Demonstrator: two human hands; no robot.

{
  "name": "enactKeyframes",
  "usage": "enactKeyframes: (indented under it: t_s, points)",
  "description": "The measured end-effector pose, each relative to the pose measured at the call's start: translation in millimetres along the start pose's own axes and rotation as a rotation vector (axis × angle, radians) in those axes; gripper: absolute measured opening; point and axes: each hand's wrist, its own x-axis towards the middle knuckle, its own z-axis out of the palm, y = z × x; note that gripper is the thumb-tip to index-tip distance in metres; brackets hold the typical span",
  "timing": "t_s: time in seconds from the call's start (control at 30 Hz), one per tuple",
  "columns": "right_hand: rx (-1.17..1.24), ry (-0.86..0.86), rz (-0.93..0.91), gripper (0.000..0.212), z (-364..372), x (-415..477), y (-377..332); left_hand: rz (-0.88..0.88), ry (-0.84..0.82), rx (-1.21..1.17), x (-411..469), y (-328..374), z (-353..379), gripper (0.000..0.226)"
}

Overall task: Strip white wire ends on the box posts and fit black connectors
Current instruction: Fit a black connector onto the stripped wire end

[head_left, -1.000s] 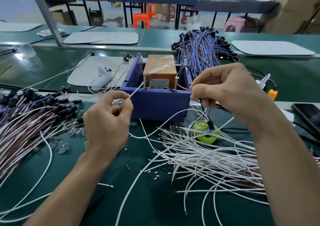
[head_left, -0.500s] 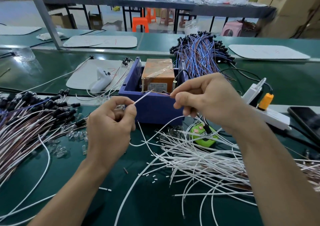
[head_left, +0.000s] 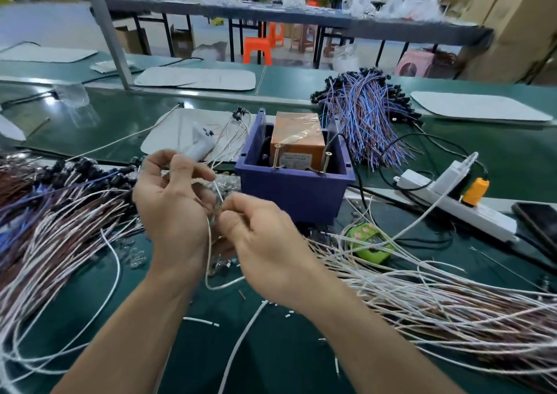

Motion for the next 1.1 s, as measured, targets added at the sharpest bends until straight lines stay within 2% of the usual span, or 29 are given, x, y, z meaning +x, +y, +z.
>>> enactKeyframes:
  t_s: [0.2, 0.3, 0.43, 0.63, 0.83, 0.93, 1.0, 1.1]
  points:
    - [0.081, -0.075, 0.169, 0.032, 20.7, 15.4, -17.6, 0.070, 0.225, 0.197, 22.6, -1.1, -13.3, 0.008]
    - [0.024, -0.083, 0.191, 0.031, 25.8, 18.0, -25.2, 0.122, 0.291, 0.283, 25.7, 0.5, -15.4, 0.005]
    - [0.015, -0.068, 0.175, 0.030, 27.2, 20.8, -36.0, 0.164, 0.352, 0.358, 27.8, 11.4, -19.0, 0.020]
    - [0.090, -0.074, 0.188, 0.020, 24.0, 27.4, -51.0, 0.162, 0.091, 0.346, 37.0, 33.7, -14.3, 0.034]
    - [0.476, -0.015, 0.288, 0.017, 24.3, 26.8, -63.2, 0.185, -0.050, 0.656, 35.9, 49.7, -18.9, 0.062]
    - [0.657, 0.099, 0.338, 0.022, 23.8, 24.7, -64.2, 0.148, -0.135, 0.534, 26.1, 47.5, -29.1, 0.065]
    - [0.837, 0.206, 0.290, 0.023, 15.9, 24.5, -65.2, 0.066, -0.293, 0.435, 15.1, 45.3, -41.5, 0.061]
    - [1.157, 0.287, 0.173, 0.026, -3.8, 22.1, -65.2, -0.138, -0.615, 0.367, 1.0, 35.4, -60.1, 0.055]
